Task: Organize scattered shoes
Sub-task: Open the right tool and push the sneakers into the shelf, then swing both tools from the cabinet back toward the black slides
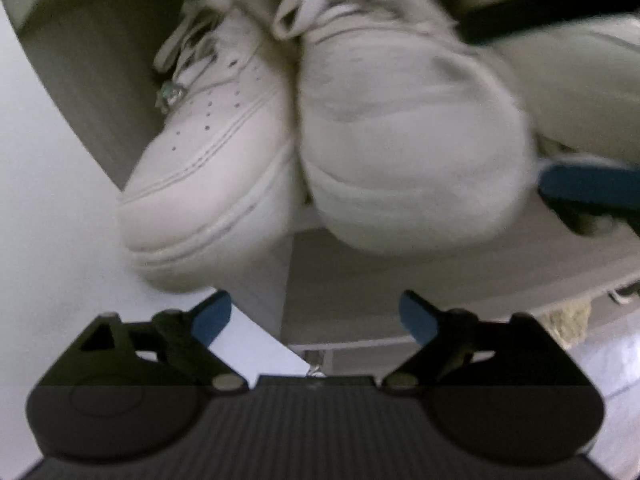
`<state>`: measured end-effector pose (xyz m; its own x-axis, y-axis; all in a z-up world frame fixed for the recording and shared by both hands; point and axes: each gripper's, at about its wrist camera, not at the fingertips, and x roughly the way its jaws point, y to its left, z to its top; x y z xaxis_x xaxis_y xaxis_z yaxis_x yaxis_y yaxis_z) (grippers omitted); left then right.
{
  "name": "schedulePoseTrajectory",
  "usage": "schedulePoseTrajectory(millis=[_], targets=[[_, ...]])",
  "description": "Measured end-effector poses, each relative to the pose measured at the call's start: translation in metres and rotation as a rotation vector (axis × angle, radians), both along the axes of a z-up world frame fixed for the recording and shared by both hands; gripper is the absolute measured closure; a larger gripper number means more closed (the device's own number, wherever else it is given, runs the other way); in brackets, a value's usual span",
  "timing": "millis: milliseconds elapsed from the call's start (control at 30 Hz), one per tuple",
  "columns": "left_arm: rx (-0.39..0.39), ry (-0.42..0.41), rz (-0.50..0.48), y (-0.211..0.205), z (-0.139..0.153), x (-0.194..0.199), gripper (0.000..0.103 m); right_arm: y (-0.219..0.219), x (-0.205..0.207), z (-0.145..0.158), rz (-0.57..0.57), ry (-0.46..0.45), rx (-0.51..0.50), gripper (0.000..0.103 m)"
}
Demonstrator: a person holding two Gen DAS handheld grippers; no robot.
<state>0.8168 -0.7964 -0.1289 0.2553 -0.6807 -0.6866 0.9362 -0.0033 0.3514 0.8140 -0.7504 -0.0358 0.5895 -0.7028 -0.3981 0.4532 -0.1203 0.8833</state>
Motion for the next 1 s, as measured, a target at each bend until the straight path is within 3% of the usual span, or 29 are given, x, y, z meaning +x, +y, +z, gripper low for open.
schedulePoseTrajectory(millis=[300,333,400,500,600,733,867,1000], targets=[[0.07,0.001,-0.077,0.094,-0.002,-0.018,0.01,0.088,-0.055,0.021,0.006,0.141,-0.029,0.044],[0.083,-0.008,-0.094,0.054,0.009,-0.029,0.01,0.101,-0.066,0.02,-0.005,0.146,-0.014,0.044],[0.109,-0.013,-0.125,0.087,0.001,-0.017,0.01,0.129,-0.09,0.018,-0.028,0.157,0.018,0.044],[0.146,-0.025,-0.176,0.153,0.031,-0.031,0.01,0.183,-0.139,0.011,-0.076,0.183,0.101,0.044],[0.147,-0.077,-0.267,0.22,0.052,-0.066,0.01,0.238,-0.195,0.003,-0.14,0.229,0.19,0.044],[0.168,-0.065,-0.33,0.254,0.062,-0.139,0.01,0.325,-0.281,-0.013,-0.275,0.26,0.344,0.044],[0.181,-0.075,-0.381,0.284,0.067,-0.193,0.01,0.387,-0.332,-0.023,-0.365,0.299,0.451,0.044],[0.147,-0.114,-0.512,0.32,0.075,-0.267,0.01,0.452,-0.39,-0.049,-0.47,0.256,0.564,0.044]])
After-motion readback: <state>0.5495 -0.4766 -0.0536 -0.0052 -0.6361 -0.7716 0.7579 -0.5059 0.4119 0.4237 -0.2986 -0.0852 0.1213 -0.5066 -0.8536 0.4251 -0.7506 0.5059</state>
